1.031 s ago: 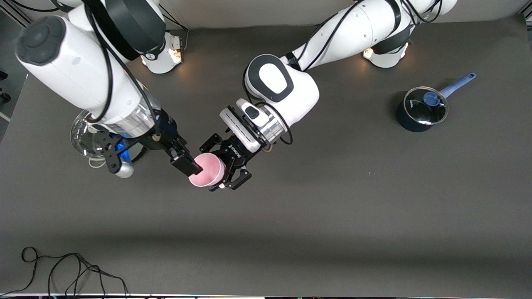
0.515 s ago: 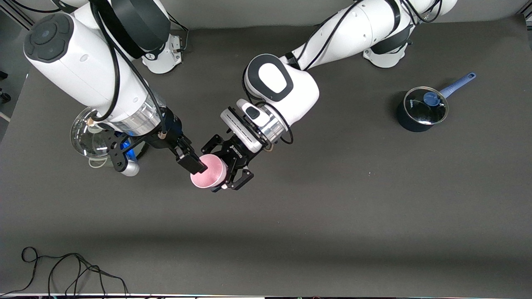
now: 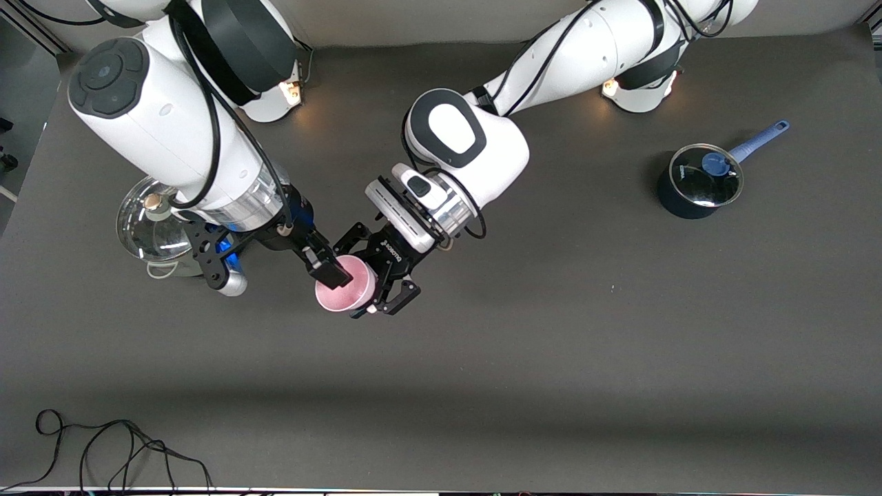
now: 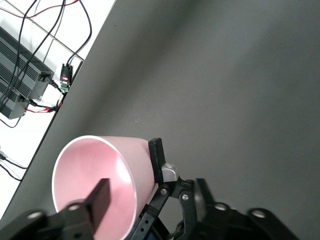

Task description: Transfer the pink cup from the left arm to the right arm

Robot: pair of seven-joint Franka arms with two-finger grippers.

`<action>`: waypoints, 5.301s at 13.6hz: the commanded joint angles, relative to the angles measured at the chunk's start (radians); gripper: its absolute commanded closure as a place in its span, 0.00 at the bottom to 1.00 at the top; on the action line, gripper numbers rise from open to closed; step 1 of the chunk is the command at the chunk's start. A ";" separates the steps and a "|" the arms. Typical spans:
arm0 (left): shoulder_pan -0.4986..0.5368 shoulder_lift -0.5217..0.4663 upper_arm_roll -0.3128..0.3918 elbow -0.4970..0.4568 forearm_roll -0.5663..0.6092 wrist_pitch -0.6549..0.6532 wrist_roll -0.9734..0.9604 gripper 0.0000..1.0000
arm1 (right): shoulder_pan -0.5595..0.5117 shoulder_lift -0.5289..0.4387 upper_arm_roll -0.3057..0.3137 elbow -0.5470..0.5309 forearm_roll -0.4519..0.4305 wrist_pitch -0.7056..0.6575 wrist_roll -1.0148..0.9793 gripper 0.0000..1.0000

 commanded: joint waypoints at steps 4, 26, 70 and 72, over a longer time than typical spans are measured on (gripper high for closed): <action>-0.019 -0.012 0.020 0.014 0.007 0.019 -0.023 1.00 | 0.010 0.017 -0.010 0.038 -0.022 -0.001 0.015 0.69; 0.255 -0.156 0.023 -0.270 0.112 -0.167 -0.023 0.00 | -0.022 0.006 -0.141 0.036 -0.149 -0.047 -0.346 1.00; 1.230 -0.862 0.027 -0.707 1.497 -1.969 -2.081 0.00 | -0.575 0.178 -0.135 -0.643 0.078 0.718 -1.861 1.00; 1.208 -0.863 0.027 -0.708 1.500 -1.969 -2.091 0.00 | -0.575 0.187 -0.135 -0.640 0.079 0.720 -1.861 1.00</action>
